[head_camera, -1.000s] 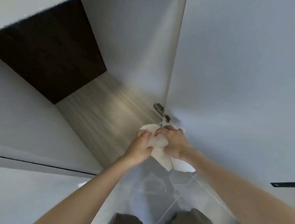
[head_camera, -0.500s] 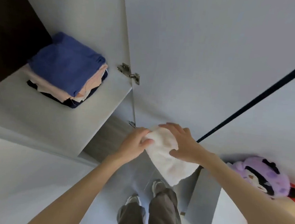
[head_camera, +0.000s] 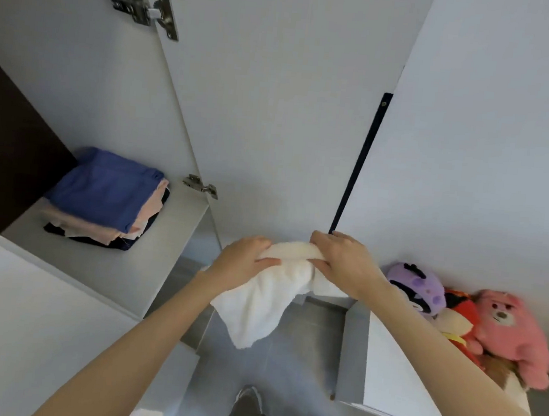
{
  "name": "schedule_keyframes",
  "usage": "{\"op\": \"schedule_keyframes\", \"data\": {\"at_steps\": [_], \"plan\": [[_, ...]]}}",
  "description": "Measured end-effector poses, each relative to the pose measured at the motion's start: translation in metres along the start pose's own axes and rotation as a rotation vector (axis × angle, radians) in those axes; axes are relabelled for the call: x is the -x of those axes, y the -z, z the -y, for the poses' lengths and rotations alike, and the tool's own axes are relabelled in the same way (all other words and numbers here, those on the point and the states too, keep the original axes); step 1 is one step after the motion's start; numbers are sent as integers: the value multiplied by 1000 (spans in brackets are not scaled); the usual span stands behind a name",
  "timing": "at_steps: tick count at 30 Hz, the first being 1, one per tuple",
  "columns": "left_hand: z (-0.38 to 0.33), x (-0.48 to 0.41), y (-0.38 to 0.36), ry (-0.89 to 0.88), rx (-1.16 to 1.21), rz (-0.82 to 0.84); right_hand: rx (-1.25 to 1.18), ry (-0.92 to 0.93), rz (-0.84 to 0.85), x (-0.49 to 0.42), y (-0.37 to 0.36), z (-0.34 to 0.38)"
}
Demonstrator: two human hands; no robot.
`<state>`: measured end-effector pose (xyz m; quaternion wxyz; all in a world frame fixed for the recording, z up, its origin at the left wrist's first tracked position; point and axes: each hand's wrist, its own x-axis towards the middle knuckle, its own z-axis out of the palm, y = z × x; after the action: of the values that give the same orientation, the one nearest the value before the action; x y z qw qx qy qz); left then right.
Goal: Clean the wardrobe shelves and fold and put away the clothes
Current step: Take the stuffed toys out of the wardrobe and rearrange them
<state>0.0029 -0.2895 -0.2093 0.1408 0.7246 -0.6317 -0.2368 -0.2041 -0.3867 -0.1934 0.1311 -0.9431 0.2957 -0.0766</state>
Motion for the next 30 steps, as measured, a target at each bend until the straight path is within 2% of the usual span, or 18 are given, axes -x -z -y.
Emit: {"op": "schedule_keyframes", "data": {"at_steps": [2,4,6,10,13,16,19,23,26,30], "plan": [[-17,-2,-1,36,145,-23,-9,-3,-97,9,17,-12],[-42,-2,-1,44,283,41,-39,-54,-85,23,33,-30],[-72,-1,-6,37,336,100,-7,-79,-87,42,44,-55],[-129,2,-29,1,449,86,-13,-169,-150,88,60,-104],[-164,1,-46,-61,243,28,-115,-211,-60,125,75,-133],[-182,0,-63,-98,60,-22,-179,-190,-40,160,89,-151],[-187,-3,-89,-91,-34,44,-192,-172,-20,189,99,-163],[-179,-9,-129,-60,-116,124,-167,-244,28,228,88,-193],[-181,-22,-152,-72,-238,60,-117,-286,70,258,66,-215],[-202,-55,-167,-110,-153,89,-96,-436,29,291,42,-238]]}}
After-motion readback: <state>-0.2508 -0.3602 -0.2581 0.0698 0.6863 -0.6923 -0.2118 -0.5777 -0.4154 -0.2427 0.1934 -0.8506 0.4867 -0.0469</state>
